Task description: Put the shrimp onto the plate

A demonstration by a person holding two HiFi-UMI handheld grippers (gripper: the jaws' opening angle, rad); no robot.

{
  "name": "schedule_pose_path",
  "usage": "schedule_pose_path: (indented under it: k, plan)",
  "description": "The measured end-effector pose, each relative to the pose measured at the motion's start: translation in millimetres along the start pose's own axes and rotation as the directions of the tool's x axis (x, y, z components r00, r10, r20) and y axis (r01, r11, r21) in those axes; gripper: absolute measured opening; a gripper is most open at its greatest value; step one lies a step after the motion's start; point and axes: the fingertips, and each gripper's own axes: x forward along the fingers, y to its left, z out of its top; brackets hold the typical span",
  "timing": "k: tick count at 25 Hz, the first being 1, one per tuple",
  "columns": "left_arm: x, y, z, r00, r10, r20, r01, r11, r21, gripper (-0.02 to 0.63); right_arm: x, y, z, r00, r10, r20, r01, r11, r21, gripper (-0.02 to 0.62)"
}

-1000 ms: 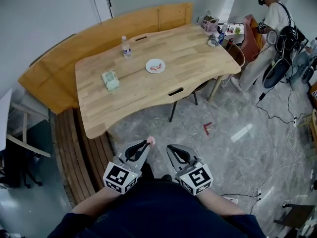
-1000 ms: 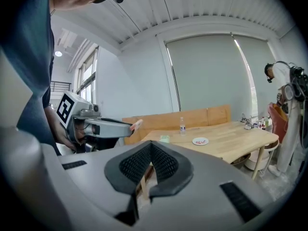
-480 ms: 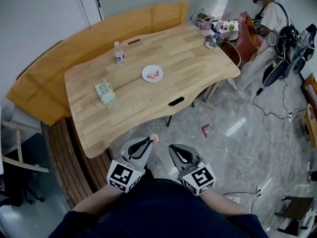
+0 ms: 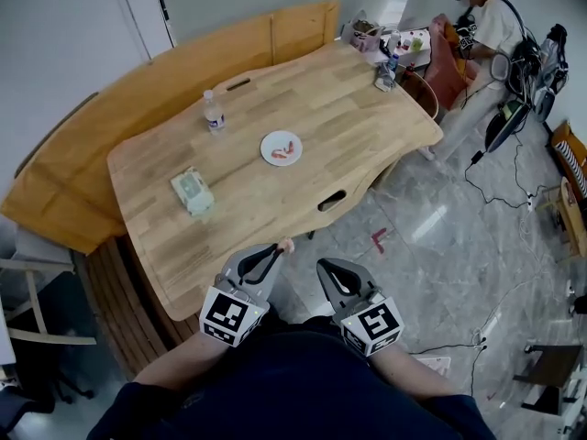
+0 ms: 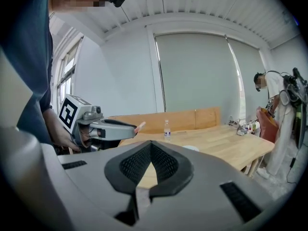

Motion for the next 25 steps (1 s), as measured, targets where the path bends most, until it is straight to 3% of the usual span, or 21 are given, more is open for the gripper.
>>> schedule_pose_path:
  k: [6,12,25]
  plan:
    - [13,17,1,1.000,-0.012,-0.017,0.012,1.000,-0.011,0.048,22,-11,8,1.000,0.010,0.003,-0.010,1.000,-0.006,0.009]
    - [39,43,3,0.999,0.032,-0.023,-0.032,0.999,-0.008,0.048,48,-35,15,0.998,0.057,0.015,-0.057,0.998,-0.013,0.009]
    - [148,106,-2,0.993,0.097,-0.069,-0.099,0.994,-0.038,0.048,106,-130,35,0.985,0.174,0.002,-0.174,0.984,-0.027,0.009]
